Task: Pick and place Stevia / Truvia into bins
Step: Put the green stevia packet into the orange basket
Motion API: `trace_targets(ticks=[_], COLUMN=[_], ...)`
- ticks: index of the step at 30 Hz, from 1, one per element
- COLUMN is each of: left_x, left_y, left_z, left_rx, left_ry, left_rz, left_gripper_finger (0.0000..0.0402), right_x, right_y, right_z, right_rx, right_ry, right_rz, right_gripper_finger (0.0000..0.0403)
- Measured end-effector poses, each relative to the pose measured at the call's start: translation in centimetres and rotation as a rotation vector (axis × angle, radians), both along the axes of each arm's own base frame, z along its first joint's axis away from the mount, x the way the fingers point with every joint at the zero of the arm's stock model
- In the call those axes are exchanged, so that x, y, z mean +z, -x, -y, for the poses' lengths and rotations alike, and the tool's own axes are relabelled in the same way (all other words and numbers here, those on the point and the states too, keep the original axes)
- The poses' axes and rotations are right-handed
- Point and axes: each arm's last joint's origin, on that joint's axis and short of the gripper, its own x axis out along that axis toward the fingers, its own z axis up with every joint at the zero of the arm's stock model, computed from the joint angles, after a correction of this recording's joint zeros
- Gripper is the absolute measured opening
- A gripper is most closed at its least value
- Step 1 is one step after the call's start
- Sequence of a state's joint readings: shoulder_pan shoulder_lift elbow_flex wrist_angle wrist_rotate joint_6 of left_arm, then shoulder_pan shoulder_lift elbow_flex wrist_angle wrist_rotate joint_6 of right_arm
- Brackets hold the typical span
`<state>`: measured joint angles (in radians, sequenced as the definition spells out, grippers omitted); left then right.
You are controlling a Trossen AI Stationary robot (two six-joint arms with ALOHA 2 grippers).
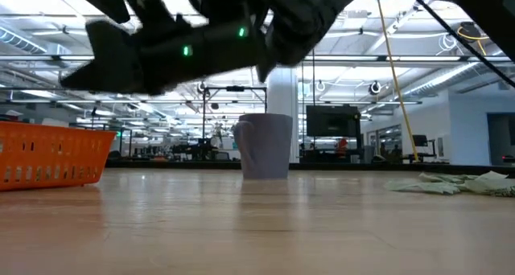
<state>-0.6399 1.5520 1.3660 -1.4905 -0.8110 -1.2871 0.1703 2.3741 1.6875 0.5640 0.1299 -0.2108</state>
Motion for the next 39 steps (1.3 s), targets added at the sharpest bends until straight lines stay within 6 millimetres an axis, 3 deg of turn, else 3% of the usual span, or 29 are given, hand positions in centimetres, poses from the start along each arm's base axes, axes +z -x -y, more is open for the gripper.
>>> trace_targets(ticks=[9,16,24,32,39], left_x=[0.0,0.2,0.2,0.2,-1.9], left_y=[-0.6,-1.0,-1.2,-1.7,-3.4], left_z=[0.5,1.2,1.4,1.8,2.1], left_rx=[0.009,-0.026,-0.025,-0.046,-0.133], left_ry=[0.022,0.013,0.033,0.063,0.082], left_rz=[0.114,0.194,0.221,0.262,0.312], left_gripper_finger=[0.0118,0.0118,0.0118,0.0118,0.0118], right_x=[4.8,8.8,12.7,13.1,11.9], right_y=[3.0,7.0,11.2,16.5,24.0], right_z=[-1.6,-1.2,-1.7,-1.9,-1.1], right_rx=[0.04,-0.001,-0.019,-0.083,-0.317], right_ry=[0.052,0.001,-0.02,-0.088,-0.11], right_rz=[-0.27,-0.523,-0.663,-0.761,-0.715], right_gripper_finger=[0.0095,0.0093,0.0092,0.0088,0.0088])
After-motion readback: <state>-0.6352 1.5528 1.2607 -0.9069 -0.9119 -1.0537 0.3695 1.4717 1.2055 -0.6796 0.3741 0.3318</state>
